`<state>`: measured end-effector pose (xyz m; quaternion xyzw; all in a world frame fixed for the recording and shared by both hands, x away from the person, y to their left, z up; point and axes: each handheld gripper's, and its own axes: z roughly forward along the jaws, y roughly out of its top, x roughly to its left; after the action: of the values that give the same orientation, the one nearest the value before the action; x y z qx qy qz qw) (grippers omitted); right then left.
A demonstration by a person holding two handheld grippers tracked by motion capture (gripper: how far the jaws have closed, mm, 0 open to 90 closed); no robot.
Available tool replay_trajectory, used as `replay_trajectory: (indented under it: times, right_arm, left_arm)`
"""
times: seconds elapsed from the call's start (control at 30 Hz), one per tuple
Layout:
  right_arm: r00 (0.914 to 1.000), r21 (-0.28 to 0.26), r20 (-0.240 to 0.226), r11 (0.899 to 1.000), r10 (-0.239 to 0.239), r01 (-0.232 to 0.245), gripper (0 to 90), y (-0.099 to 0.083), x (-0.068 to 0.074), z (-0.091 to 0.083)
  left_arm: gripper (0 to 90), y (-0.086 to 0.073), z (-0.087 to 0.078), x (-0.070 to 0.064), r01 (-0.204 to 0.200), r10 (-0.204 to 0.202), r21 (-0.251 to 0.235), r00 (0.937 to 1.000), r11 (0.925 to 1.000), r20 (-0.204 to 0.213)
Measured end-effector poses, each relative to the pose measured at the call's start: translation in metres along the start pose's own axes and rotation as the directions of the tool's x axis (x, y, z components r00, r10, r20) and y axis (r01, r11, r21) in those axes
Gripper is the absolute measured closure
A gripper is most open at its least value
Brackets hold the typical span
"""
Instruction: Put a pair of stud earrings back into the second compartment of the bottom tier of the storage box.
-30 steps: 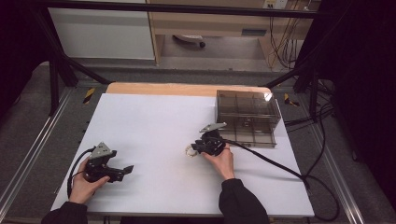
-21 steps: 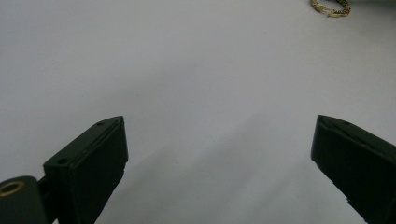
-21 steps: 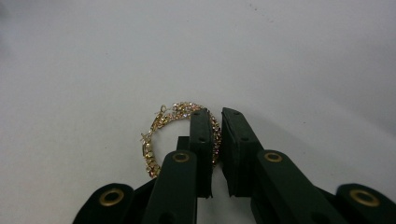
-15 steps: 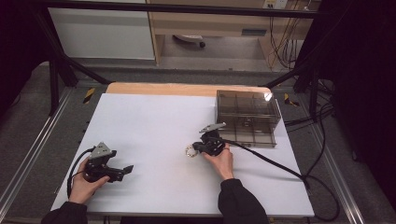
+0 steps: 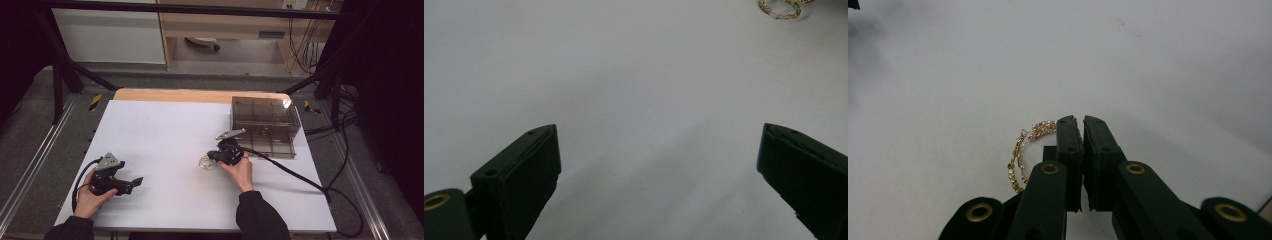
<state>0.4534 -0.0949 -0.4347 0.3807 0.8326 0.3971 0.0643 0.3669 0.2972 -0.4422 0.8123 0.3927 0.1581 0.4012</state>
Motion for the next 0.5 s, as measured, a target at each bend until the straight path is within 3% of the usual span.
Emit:
replay_trajectory:
  times: [0.33, 0.5]
  right_arm:
    - [0.9995, -0.010, 0.018, 1.000, -0.025, 0.025, 87.0, 0.001, 0.004, -0.019]
    - [0.9996, -0.022, 0.028, 1.000, -0.011, 0.012, 87.0, -0.004, -0.001, -0.032]
  left_arm:
    - [3.9, 0.000, 0.000, 0.000, -0.003, 0.003, 0.001, 1.0000, 1.0000, -0.001]
    - [3.9, 0.000, 0.000, -0.001, -0.003, 0.003, 0.002, 1.0000, 1.0000, -0.001]
